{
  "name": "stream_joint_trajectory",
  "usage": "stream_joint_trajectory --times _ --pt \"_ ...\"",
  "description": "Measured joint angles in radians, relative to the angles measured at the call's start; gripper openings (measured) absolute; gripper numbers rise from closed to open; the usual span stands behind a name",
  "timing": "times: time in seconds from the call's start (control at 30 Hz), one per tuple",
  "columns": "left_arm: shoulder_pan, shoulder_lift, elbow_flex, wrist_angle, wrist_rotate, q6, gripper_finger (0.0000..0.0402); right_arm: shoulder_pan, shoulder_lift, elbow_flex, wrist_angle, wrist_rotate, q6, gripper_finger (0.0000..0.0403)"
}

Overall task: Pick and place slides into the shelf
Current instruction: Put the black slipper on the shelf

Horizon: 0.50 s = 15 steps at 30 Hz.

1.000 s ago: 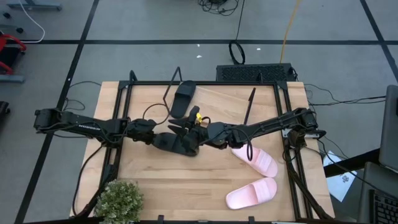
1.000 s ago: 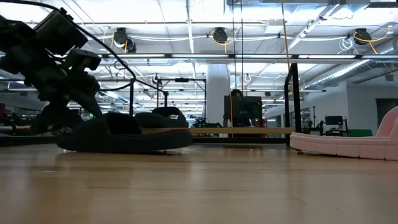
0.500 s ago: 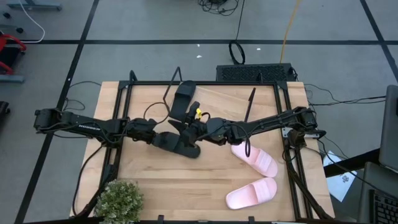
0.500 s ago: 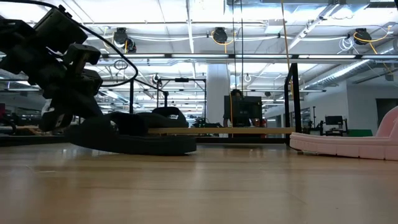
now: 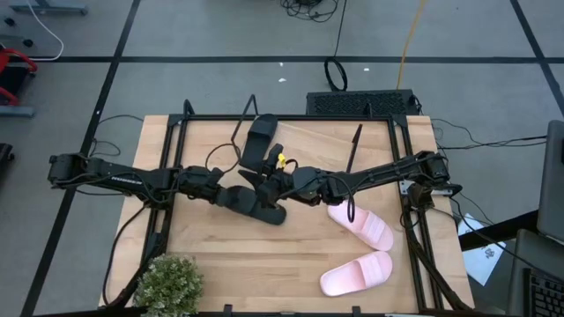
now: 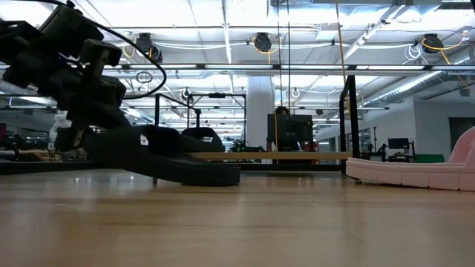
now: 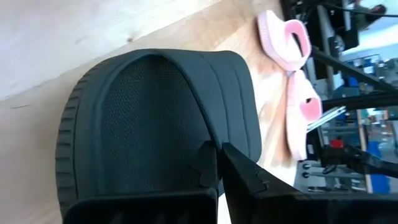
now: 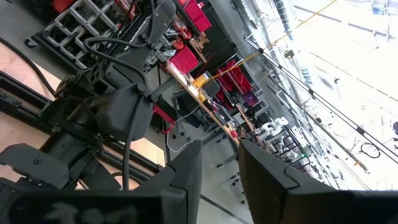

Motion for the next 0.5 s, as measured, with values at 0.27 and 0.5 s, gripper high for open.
stream_joint_trajectory --times 0.27,0.5 --pt "-0.021 -0.021 0.000 0.067 0.023 -0.051 0.0000 0.001 0.000 0.000 0.000 0.003 -0.002 0.0096" --pt "-0.030 -0.108 0.001 0.072 0.004 -0.075 0.0000 0.014 0.000 0.000 0.009 0.097 -0.116 0.0096"
